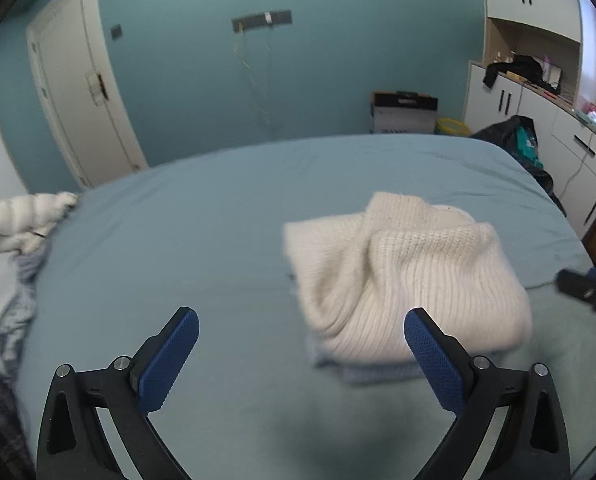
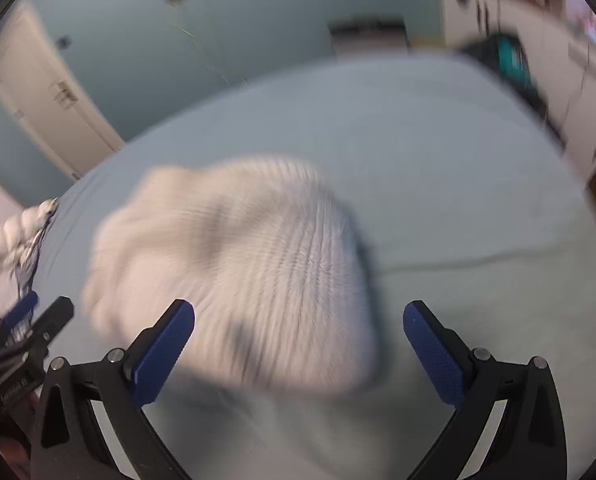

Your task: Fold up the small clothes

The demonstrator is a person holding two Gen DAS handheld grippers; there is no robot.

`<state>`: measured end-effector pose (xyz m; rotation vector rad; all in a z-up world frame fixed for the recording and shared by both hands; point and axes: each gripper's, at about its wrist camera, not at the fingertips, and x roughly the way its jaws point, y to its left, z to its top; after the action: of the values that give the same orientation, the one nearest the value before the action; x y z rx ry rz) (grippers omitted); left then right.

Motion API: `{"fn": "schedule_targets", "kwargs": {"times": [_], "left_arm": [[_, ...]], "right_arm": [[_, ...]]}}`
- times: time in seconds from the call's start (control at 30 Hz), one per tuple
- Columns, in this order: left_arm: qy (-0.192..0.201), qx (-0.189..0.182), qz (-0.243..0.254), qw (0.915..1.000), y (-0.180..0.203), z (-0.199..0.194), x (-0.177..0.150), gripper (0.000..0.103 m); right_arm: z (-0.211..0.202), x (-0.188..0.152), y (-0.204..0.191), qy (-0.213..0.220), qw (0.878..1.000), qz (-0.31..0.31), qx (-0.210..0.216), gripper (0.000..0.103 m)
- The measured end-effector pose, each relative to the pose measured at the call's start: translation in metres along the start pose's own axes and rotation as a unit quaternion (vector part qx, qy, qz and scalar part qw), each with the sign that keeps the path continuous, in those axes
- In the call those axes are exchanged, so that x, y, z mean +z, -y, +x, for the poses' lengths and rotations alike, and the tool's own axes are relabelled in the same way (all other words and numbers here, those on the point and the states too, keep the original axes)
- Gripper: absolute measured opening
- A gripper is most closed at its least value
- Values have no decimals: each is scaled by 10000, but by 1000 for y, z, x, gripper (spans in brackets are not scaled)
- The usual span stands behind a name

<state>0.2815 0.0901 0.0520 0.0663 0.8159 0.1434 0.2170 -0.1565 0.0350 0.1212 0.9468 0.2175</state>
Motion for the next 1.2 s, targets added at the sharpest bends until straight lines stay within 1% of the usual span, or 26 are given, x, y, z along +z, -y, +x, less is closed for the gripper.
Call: {"fn": "schedule_targets", "kwargs": {"times": [0.1,0.17,0.2,0.23,0.27,0.33,0.37,0.4,0.43,0.47,0.5,0.53,0.63,0.7,0.8,0.87,1.0,1.13,1.2], "left_arm": [[221,283,81,9993,-16,-63,-21,103],[440,329,14,9985,-26,-105,-37,103],[542,311,-45,9980,-33,-122,-45,103],[565,312,-105,9979,-40,-137,-53,103],[531,313,-164,9980,-36,-147,-54,103],[423,233,-266,9985,-32,-160,-67,103],[387,198,-281,9987,-30,-164,-74,103],[386,168,-266,9988,-29,-171,-81,103],[419,143,-234,9987,-30,-176,-89,103],[450,140,-207,9987,-29,-179,-94,103],[471,151,-192,9986,-28,-183,-100,103],[500,125,-219,9984,-29,-185,-104,103],[508,1,-319,9982,-32,-179,-111,103],[456,7,-249,9986,-29,-169,-112,103],[443,72,-125,9989,-26,-156,-112,103],[465,96,-94,9988,-25,-145,-110,103],[418,14,-86,9991,-20,-126,-105,103],[472,17,32,9989,-14,-115,-102,103],[457,-29,56,9989,-11,-111,-102,103]], "right_arm": [[-64,-10,-12,138,9993,-344,-32,102],[-122,-31,-16,230,9981,-563,41,102],[-130,-32,-42,267,9977,-618,27,102],[-148,-44,-49,335,9970,-693,13,102],[-175,-59,-49,455,9959,-776,24,102],[-169,-70,-72,516,9951,-847,-50,102],[-185,-84,-73,552,9945,-885,-66,102],[-177,-87,-77,574,9945,-877,-65,102],[-189,-100,-76,626,9947,-817,-19,102],[-167,-102,-74,641,9952,-745,32,102],[-153,-104,-72,632,9957,-667,89,102],[-154,-112,-67,605,9966,-546,140,102],[-139,-123,-61,440,9985,-331,-29,102],[-135,-126,-62,358,9988,-294,-174,102],[-117,-123,-59,295,9988,-185,-351,102],[-101,-118,-61,229,9989,-171,-360,102],[-82,-109,-69,214,9985,-226,-444,102],[-73,-103,-76,278,9976,-223,-593,102],[-68,-102,-77,234,9974,-238,-634,102]]}}
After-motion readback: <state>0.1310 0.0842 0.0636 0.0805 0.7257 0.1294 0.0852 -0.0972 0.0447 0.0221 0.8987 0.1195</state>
